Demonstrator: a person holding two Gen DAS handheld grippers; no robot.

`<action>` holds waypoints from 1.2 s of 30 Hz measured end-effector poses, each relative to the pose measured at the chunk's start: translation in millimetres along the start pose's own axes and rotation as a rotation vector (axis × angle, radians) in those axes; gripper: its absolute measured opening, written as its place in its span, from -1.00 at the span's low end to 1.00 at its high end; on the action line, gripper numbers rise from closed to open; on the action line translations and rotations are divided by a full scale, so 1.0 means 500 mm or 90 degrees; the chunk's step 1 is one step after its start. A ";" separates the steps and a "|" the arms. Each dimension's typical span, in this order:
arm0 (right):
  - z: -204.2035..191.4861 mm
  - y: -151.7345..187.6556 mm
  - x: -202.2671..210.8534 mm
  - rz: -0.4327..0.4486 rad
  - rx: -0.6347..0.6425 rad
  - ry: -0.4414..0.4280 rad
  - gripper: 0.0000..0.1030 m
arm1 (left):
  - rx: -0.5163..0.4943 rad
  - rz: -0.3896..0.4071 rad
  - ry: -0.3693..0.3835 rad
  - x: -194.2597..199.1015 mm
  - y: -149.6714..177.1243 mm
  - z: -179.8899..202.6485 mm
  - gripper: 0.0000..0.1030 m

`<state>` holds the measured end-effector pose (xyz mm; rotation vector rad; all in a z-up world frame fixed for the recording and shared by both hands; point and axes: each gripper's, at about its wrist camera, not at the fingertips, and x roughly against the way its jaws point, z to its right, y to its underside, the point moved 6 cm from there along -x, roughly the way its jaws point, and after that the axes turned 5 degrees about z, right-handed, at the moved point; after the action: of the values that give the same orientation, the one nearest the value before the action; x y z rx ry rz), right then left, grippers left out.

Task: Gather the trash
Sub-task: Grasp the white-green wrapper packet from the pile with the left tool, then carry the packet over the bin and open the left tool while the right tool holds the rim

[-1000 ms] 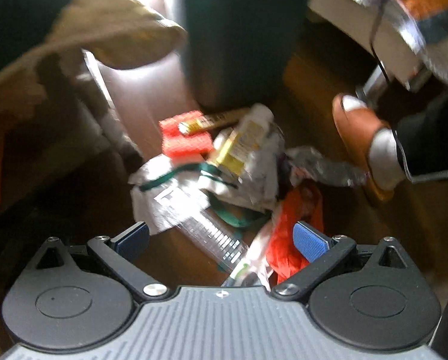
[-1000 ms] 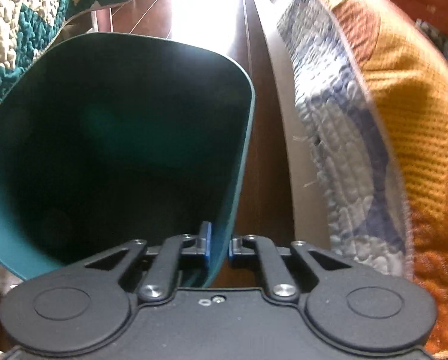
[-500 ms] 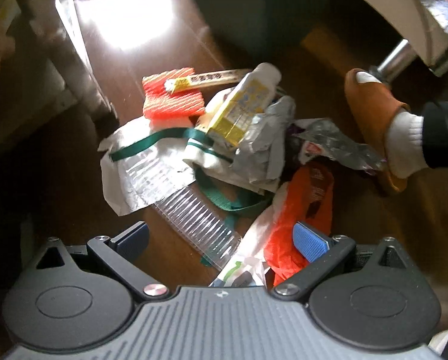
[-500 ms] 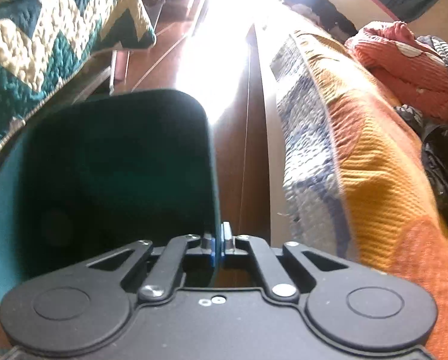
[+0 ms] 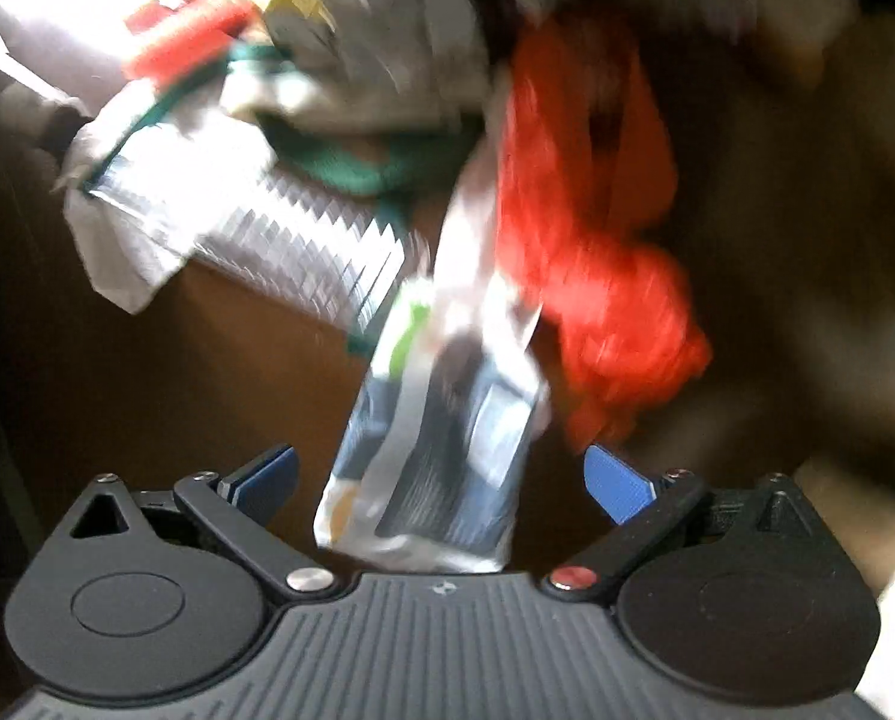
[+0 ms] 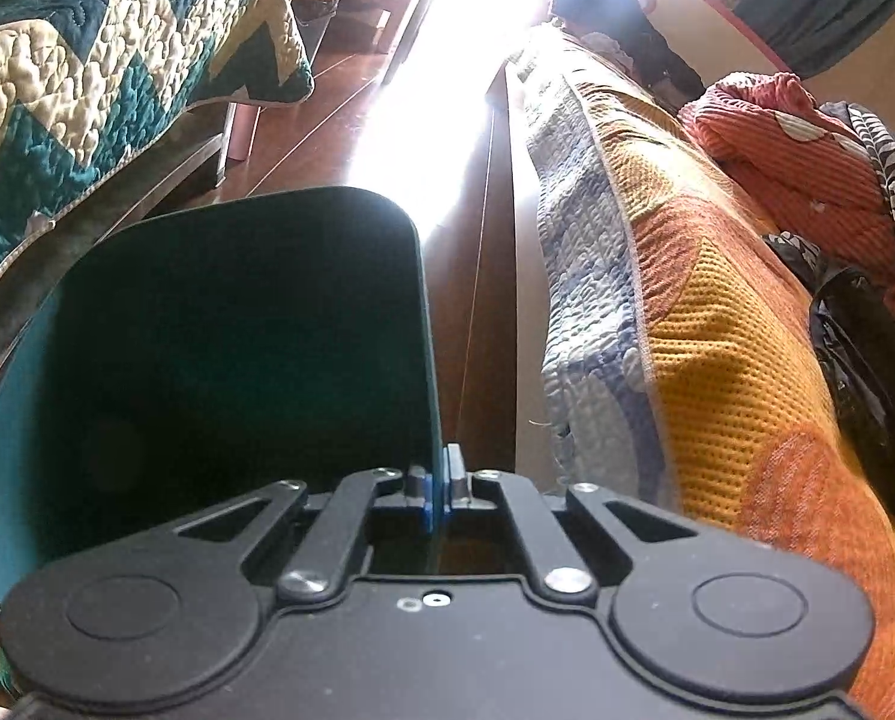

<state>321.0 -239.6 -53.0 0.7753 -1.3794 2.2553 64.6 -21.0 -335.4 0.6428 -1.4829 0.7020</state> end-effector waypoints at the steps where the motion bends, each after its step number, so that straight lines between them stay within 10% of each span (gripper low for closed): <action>1: -0.001 -0.001 0.000 0.001 0.002 0.000 -0.96 | -0.023 -0.004 -0.012 -0.012 0.004 0.006 0.98; 12: -0.030 -0.010 0.012 0.025 0.038 -0.003 -0.96 | -0.034 -0.001 -0.055 -0.032 0.013 -0.008 -0.77; 21: -0.039 -0.010 0.019 0.031 0.041 -0.005 -0.95 | 0.046 0.148 -0.036 0.194 -0.045 -0.054 -0.83; 29: -0.057 -0.013 0.028 0.038 0.057 -0.009 -0.94 | 0.167 0.419 -0.057 0.509 -0.232 -0.127 -0.82; 36: -0.077 -0.015 0.039 0.050 0.081 -0.011 -0.94 | 0.206 0.439 -0.074 0.517 -0.390 -0.164 -0.82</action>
<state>300.4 -201.2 -49.8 0.7964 -1.3055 2.4220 257.3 -79.7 -69.3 0.4040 -1.7258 1.4777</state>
